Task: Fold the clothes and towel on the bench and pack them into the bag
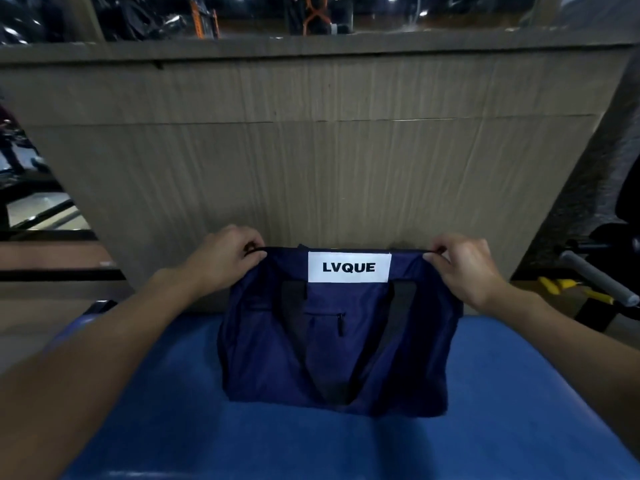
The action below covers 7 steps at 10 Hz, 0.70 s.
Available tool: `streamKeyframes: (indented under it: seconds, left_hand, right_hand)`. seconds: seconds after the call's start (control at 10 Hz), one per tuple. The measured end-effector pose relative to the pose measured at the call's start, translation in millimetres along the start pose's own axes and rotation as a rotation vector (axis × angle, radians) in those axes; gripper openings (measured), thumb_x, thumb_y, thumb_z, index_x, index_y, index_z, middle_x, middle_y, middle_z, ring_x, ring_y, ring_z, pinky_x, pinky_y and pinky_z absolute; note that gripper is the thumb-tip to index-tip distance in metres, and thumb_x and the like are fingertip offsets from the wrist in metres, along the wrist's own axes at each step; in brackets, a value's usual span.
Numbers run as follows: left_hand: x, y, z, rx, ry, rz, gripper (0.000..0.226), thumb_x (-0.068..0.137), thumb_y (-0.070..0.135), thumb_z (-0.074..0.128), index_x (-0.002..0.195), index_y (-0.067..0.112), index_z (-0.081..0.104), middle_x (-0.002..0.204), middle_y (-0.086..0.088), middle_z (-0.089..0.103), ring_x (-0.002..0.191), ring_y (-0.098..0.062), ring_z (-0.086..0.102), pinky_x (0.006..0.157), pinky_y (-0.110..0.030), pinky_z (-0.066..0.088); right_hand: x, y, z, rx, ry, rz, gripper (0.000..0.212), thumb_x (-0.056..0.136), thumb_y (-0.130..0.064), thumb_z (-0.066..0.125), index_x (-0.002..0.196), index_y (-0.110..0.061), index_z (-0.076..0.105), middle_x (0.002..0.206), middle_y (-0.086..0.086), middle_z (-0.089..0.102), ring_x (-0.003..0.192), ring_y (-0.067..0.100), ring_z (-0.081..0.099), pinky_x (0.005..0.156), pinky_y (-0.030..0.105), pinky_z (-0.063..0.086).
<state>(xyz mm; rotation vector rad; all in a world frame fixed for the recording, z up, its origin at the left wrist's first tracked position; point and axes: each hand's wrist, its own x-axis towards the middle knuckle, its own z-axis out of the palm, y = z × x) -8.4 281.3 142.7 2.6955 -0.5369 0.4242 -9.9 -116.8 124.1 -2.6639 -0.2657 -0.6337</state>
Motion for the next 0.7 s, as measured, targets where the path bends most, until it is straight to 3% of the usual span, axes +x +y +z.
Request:
streamKeyframes:
  seconds: [0.1,0.3,0.4,0.6,0.7]
  left_hand:
    - [-18,-22,18,-0.009,-0.027,-0.073,0.007,0.097,0.025,0.061,0.101,0.023,0.067,0.1,0.006,0.063,0.096,-0.017,0.057,0.089,-0.047,0.05]
    - [-44,-27,51,0.013,-0.122,-0.2,0.047,0.089,0.05,0.066,0.131,0.031,0.056,0.128,0.009,0.056,0.121,-0.016,0.05,0.105,-0.051,0.035]
    - [-45,-21,49,-0.014,-0.087,-0.179,0.053,0.08,0.063,0.067,0.126,0.038,0.056,0.125,0.011,0.055,0.119,-0.017,0.05,0.103,-0.053,0.037]
    - [-16,35,25,0.015,-0.024,-0.064,0.057,0.072,0.08,0.051,0.112,0.04,0.06,0.114,0.021,0.049,0.111,-0.004,0.039,0.094,-0.039,0.026]
    - [17,77,33,-0.173,-0.049,-0.044,0.058,0.071,0.077,0.054,0.11,0.035,0.063,0.11,0.019,0.061,0.106,-0.003,0.053,0.096,-0.033,0.038]
  right_hand:
    - [-5,-10,17,-0.019,-0.077,0.014,0.005,0.094,-0.023,0.061,0.089,-0.022,0.059,0.087,-0.002,0.061,0.099,0.027,0.06,0.084,0.034,0.027]
    - [-26,0,25,-0.128,-0.321,0.036,0.04,0.082,-0.043,0.072,0.115,-0.027,0.057,0.114,-0.008,0.058,0.114,0.017,0.051,0.091,0.033,0.024]
    - [-35,1,20,-0.093,-0.313,0.023,0.044,0.082,-0.042,0.072,0.12,-0.028,0.055,0.119,-0.01,0.054,0.117,0.015,0.048,0.093,0.034,0.024]
    - [-41,9,-5,-0.041,-0.26,0.037,0.04,0.084,-0.043,0.072,0.117,-0.027,0.058,0.112,-0.01,0.054,0.114,0.013,0.049,0.093,0.035,0.027]
    - [-44,29,-13,0.021,-0.169,0.043,0.032,0.087,-0.042,0.069,0.112,-0.024,0.061,0.11,-0.01,0.056,0.112,0.014,0.052,0.094,0.036,0.032]
